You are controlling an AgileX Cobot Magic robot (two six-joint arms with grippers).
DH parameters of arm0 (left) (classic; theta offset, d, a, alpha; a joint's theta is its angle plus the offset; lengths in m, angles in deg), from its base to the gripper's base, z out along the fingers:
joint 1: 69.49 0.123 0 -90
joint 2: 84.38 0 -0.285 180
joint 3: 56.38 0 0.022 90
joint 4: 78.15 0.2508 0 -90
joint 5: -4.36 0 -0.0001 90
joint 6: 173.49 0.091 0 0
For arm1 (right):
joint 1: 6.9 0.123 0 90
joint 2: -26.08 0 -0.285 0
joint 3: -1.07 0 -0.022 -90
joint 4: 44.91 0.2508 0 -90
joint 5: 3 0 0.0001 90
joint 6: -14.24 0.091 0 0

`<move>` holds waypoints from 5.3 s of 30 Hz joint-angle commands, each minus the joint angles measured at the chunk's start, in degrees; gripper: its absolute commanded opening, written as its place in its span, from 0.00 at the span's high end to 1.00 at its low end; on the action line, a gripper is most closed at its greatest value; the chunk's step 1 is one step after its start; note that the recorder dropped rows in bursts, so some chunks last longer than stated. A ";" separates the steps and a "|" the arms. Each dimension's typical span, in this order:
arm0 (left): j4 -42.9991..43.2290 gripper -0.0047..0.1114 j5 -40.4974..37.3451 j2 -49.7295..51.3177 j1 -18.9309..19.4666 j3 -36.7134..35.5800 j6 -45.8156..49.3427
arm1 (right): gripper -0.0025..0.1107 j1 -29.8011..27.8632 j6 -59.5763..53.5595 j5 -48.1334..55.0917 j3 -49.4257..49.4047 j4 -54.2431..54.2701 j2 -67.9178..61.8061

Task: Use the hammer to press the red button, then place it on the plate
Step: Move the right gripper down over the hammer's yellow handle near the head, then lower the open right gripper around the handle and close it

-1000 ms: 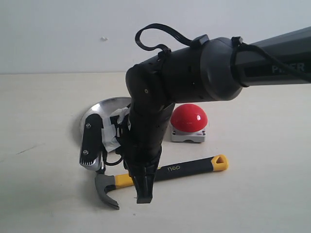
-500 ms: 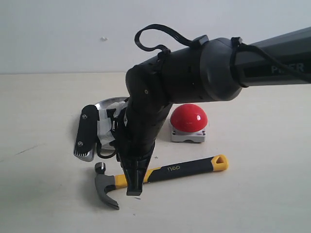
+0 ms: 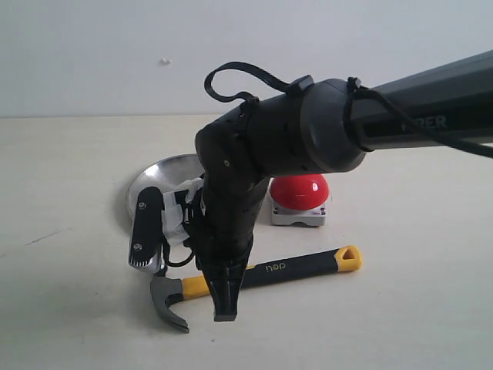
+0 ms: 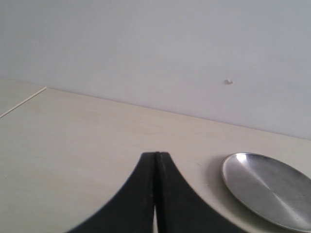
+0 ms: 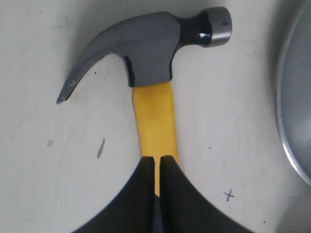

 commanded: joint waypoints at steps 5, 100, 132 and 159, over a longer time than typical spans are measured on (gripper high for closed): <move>-0.21 0.96 0.10 -0.34 0.10 -0.20 -0.52 | 0.92 0.19 1.97 1.38 0.46 0.00 0.06; -0.21 0.96 0.10 -0.34 0.10 -0.20 -0.52 | 0.52 0.19 -3.58 -4.73 0.55 1.51 -1.60; -0.21 0.96 0.10 -0.34 0.10 -0.20 -0.52 | 0.52 0.19 -4.96 2.23 9.40 2.13 -10.36; -0.21 0.96 0.10 -0.34 0.10 -0.20 -0.52 | 0.52 0.19 -6.83 2.63 9.40 5.46 -12.06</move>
